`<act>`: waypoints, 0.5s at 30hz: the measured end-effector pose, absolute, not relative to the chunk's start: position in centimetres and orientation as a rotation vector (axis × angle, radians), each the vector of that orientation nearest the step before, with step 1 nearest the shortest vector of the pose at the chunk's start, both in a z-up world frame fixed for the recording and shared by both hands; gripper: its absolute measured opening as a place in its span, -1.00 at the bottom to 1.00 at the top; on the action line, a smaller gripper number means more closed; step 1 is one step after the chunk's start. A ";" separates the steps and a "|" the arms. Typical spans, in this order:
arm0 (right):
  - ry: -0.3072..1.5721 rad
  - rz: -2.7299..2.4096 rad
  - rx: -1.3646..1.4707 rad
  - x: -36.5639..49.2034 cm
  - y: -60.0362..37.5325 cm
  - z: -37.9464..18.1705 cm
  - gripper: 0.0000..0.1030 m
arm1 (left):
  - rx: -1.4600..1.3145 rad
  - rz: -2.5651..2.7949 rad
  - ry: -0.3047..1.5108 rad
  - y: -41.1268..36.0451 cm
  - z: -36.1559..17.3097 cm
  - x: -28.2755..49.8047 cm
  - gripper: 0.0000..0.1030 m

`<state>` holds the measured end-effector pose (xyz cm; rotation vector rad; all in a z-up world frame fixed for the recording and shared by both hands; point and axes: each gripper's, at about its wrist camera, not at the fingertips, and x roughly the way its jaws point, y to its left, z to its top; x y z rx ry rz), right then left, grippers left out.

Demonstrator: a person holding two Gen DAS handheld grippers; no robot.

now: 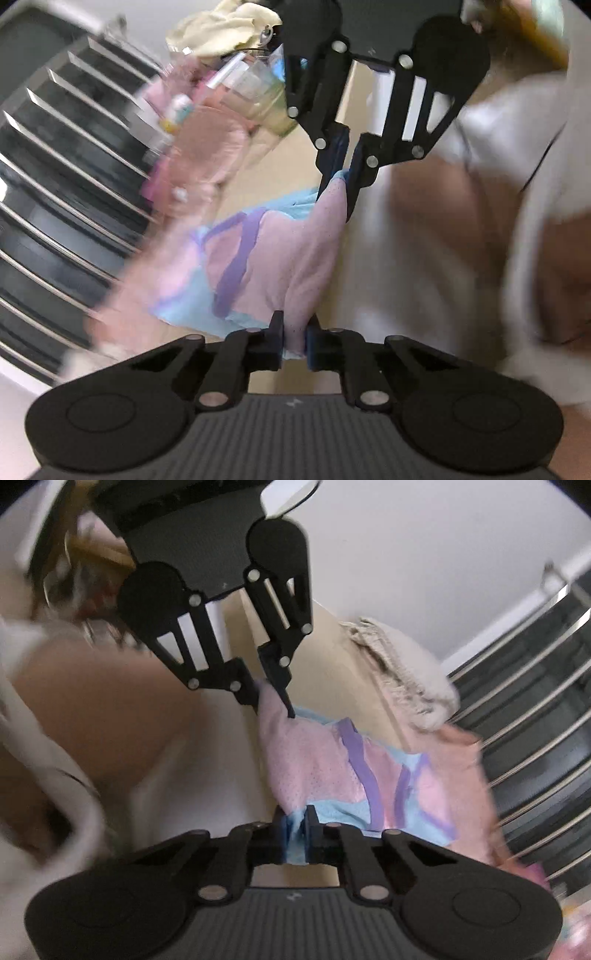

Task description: Fold clothes

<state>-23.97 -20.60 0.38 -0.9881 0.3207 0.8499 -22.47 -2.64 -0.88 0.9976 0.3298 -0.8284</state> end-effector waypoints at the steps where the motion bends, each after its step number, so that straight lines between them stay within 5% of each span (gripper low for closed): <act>1: 0.358 0.900 -0.923 -24.0 -21.3 1.6 -0.86 | 0.930 -0.887 0.379 -2.2 0.5 -22.1 -0.80; 11: 0.527 0.951 -0.457 -12.1 -26.1 8.9 -0.86 | 0.330 -0.978 0.626 -0.1 7.1 -6.9 -0.79; 13: 0.555 0.870 -0.426 -8.3 -25.6 8.1 -0.76 | 0.240 -0.896 0.685 -0.3 6.1 -3.1 -0.57; 15: 0.599 0.773 -0.411 -5.6 -25.2 6.7 -0.26 | 0.170 -0.823 0.758 -0.3 4.9 -0.9 -0.39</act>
